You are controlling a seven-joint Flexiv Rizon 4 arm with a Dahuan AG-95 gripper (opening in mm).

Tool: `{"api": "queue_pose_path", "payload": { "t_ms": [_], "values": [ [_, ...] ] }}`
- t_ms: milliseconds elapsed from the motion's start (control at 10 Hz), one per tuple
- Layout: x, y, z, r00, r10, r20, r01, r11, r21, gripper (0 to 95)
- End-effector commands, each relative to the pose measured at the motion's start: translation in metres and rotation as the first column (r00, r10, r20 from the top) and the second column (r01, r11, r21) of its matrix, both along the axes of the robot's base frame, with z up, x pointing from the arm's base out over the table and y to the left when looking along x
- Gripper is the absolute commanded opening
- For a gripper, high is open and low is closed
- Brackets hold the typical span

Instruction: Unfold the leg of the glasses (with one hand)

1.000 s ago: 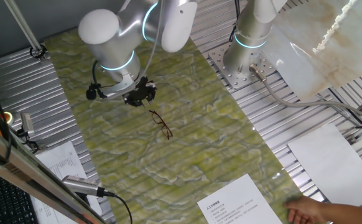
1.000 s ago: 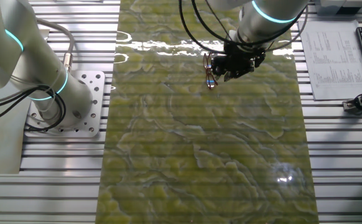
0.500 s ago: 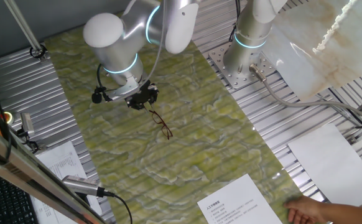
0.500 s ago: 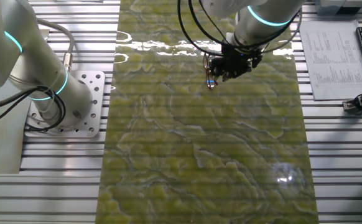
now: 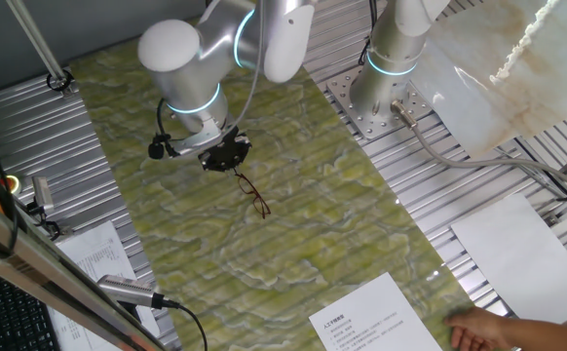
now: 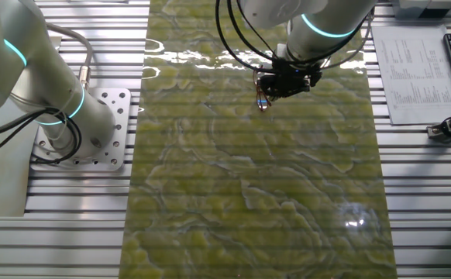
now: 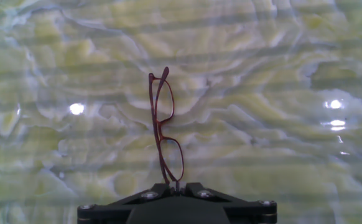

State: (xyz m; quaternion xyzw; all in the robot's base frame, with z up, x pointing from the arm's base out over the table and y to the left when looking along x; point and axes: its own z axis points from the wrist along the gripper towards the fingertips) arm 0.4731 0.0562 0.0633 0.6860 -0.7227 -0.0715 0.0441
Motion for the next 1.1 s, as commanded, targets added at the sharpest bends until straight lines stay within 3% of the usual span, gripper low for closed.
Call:
{"api": "queue_pose_path", "payload": {
  "t_ms": [100,300,600,700,900,1100],
  "values": [
    [0.0002,0.0001,0.0003,1.000,-0.005,-0.002,0.005,1.000,0.005,0.0],
    [0.0013,-0.0005,0.0033,1.000,-0.004,-0.003,0.004,1.000,-0.002,0.0],
    [0.0013,-0.0005,0.0033,1.000,-0.010,-0.002,0.009,0.998,-0.054,0.0],
    [0.0013,-0.0005,0.0033,1.000,0.001,-0.007,-0.001,0.999,-0.051,19.0],
    [0.0031,0.0002,0.0038,0.999,0.024,-0.033,-0.025,0.999,-0.027,19.0],
    [0.0031,0.0002,0.0038,0.998,0.033,-0.052,-0.034,0.999,-0.027,19.0]
  ]
}}
